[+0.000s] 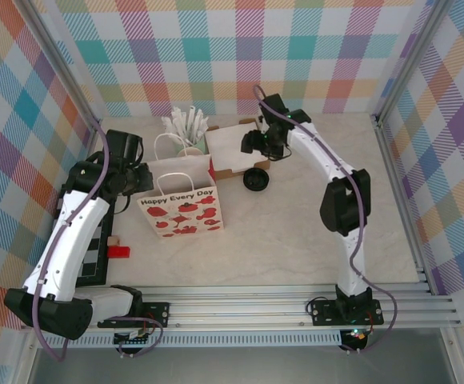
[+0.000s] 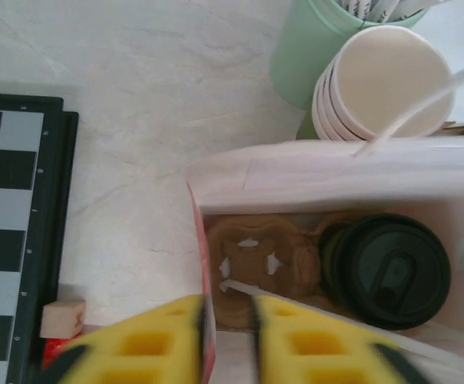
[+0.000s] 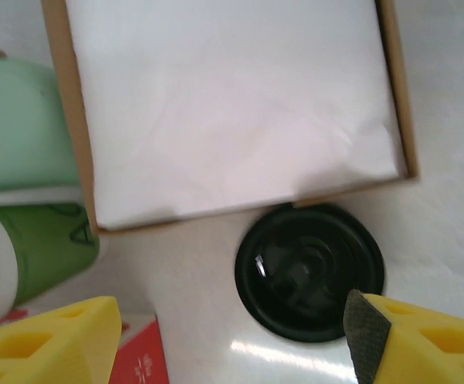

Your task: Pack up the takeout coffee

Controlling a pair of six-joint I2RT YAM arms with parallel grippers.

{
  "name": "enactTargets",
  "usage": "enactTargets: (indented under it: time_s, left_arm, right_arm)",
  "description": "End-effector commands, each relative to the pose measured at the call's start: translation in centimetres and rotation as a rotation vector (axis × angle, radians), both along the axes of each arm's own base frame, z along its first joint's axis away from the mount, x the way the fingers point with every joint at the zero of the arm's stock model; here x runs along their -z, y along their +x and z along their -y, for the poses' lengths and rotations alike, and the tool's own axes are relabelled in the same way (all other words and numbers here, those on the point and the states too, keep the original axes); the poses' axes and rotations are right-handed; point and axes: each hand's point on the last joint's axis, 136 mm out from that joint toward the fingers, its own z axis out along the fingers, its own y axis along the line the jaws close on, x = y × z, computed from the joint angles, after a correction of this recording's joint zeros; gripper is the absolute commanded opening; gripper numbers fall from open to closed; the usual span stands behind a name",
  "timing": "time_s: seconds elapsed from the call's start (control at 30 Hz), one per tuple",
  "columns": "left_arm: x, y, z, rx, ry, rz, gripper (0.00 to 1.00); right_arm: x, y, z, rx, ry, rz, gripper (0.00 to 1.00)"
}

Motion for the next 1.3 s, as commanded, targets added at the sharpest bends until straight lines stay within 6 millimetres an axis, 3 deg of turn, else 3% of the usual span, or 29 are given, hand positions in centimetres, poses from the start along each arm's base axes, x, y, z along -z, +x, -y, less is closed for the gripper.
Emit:
enactTargets:
  time_s: [0.0,0.03,0.13,0.27,0.4,0.57,0.83,0.93,1.1,1.27]
  left_arm:
    - [-1.1,-0.1,0.3,0.019,-0.040,0.047,0.50]
    - [-1.4,-0.2,0.4,0.024,-0.051,0.057,0.59]
    - [-2.6,-0.7,0.7,0.032,-0.090,0.097,0.69]
    - [-3.6,-1.3,-0.1,-0.016,-0.096,0.157,0.90]
    - [-3.4,-1.4,-0.8,-0.052,-0.076,0.173,0.99]
    - [-1.4,-0.9,-0.7,-0.055,-0.062,0.118,1.00]
    - [0.5,-0.3,0.3,-0.034,-0.094,0.068,1.00]
    - [0.4,-0.4,0.2,-0.038,-0.092,0.075,1.00]
    - [0.5,-0.6,0.2,-0.032,-0.093,0.075,1.00]
    - [1.2,-0.5,1.5,0.022,-0.138,0.054,1.00]
  right_arm:
    - [1.0,2.3,-0.5,0.004,-0.067,0.035,0.75]
    - [1.9,2.9,-0.5,0.001,-0.097,0.032,0.76]
    - [3.6,4.3,-0.1,0.006,-0.168,0.029,0.77]
    - [5.9,5.4,1.0,0.019,-0.257,0.039,0.82]
    - [8.4,5.4,1.5,0.005,-0.313,0.011,0.85]
    - [11.1,4.2,-0.1,-0.041,-0.244,-0.075,0.81]
    - [12.2,3.8,-0.5,-0.060,-0.250,-0.094,0.64]
    - [12.2,3.7,-0.7,-0.075,-0.254,-0.090,0.55]
    - [12.1,3.7,-1.3,-0.091,-0.255,-0.074,0.31]
    - [10.2,4.0,-1.6,-0.093,-0.266,-0.028,0.19]
